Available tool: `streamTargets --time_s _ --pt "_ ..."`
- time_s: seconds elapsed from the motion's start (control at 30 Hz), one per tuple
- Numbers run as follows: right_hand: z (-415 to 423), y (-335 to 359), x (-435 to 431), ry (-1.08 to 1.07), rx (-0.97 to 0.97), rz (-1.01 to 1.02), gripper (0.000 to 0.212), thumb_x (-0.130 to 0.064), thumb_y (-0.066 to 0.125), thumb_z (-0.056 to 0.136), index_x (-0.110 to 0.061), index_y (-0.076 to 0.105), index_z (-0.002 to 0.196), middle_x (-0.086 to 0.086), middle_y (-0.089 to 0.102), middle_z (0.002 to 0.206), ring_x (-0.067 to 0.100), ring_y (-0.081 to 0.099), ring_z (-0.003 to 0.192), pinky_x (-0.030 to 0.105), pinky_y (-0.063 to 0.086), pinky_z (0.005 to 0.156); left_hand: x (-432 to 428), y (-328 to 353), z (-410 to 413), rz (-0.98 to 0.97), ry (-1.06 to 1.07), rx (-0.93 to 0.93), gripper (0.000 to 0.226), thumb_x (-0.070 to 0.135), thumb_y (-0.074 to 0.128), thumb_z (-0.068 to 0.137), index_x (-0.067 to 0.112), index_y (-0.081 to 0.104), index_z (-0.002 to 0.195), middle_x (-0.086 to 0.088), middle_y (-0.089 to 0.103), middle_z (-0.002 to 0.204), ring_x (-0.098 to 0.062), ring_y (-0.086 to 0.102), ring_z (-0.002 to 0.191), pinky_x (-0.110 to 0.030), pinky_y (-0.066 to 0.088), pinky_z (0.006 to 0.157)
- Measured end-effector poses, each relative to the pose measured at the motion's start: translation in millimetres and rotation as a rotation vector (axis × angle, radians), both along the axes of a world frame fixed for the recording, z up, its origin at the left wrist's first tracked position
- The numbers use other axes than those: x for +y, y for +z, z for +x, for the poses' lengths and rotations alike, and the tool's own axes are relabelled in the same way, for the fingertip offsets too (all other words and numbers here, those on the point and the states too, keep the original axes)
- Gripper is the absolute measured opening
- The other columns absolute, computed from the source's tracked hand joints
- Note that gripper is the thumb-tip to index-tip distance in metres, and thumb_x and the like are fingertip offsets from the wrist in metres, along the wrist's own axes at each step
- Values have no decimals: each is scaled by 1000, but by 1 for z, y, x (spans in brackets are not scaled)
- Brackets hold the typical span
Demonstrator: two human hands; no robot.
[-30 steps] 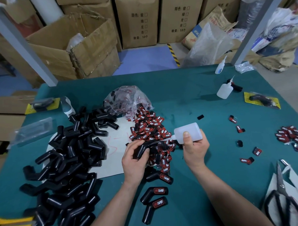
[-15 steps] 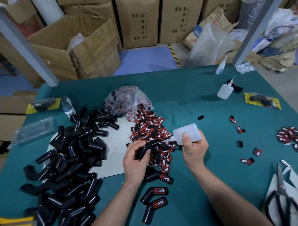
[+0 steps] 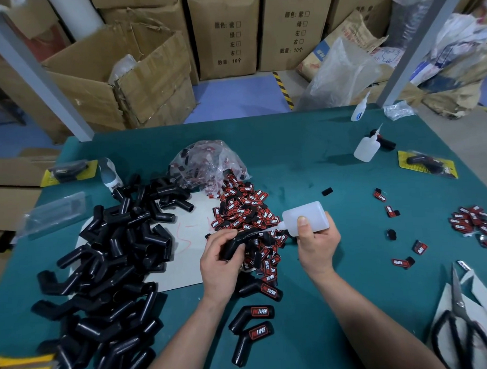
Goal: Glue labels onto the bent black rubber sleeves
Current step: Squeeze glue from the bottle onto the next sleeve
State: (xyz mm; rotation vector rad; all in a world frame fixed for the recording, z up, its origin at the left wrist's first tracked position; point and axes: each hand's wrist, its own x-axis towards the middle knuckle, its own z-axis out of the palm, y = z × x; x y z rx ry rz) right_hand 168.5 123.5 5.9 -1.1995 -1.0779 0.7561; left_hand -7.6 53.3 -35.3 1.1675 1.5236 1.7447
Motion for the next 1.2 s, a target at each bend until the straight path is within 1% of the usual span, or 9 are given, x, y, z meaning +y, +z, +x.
streamTargets --time_s 0.33,0.47,0.57,0.67,0.7,0.77,0.83,0.9,1.2 --pt "-2 0 -1 30 13 15 25 -46 65 78 -25 52 72 -20 60 66 -2 51 60 15 41 57 0 0 0 -9 1 14 29 21 75 85 40 74 107 8 70 114 -20 67 113 -23 48 103" --pt "-4 1 -2 29 -8 18 25 -46 65 78 -26 51 71 -21 59 65 -2 50 58 13 40 56 -1 0 0 -22 9 11 40 10 76 84 43 74 108 10 70 114 -17 67 113 -20 47 102" --pt "0 3 2 -4 69 3 26 -48 66 78 -25 54 74 -19 59 65 -1 51 59 20 43 56 -2 3 1 -42 21 -8 39 11 76 84 41 75 110 13 70 114 -10 66 113 -16 47 99" --pt "4 3 7 -7 148 -9 20 -49 68 77 -30 63 74 -14 59 65 16 52 64 30 43 59 -2 5 1 -77 16 -31 35 16 76 85 36 74 113 13 69 115 -9 66 113 -16 48 99" --pt "3 3 6 1 150 -5 18 -49 68 77 -31 64 74 -14 58 65 18 52 64 31 43 59 -3 5 1 -79 17 -32 34 16 76 85 34 74 114 12 69 115 -11 66 113 -17 48 99" --pt "2 3 4 8 113 10 21 -48 67 79 -29 60 73 -16 59 65 9 53 63 26 44 57 -3 5 1 -72 23 -24 33 16 76 85 34 74 113 10 70 115 -12 67 112 -18 48 100" --pt "2 3 3 3 82 13 25 -48 66 79 -26 55 75 -19 60 66 -2 52 61 17 43 57 -3 5 1 -71 32 -21 33 16 76 85 35 74 112 9 70 114 -11 67 111 -18 47 100" --pt "2 3 4 -2 79 12 25 -47 66 80 -25 54 75 -20 60 67 -3 51 60 15 42 56 -3 5 1 -70 37 -19 33 15 76 85 33 74 112 10 70 114 -11 67 111 -18 48 100" --pt "3 -2 3 -18 2 8 28 -51 66 77 -27 53 73 -15 56 64 0 51 60 19 41 56 -4 6 1 -69 30 -15 31 14 76 86 29 73 113 14 70 114 -9 66 111 -17 48 99"
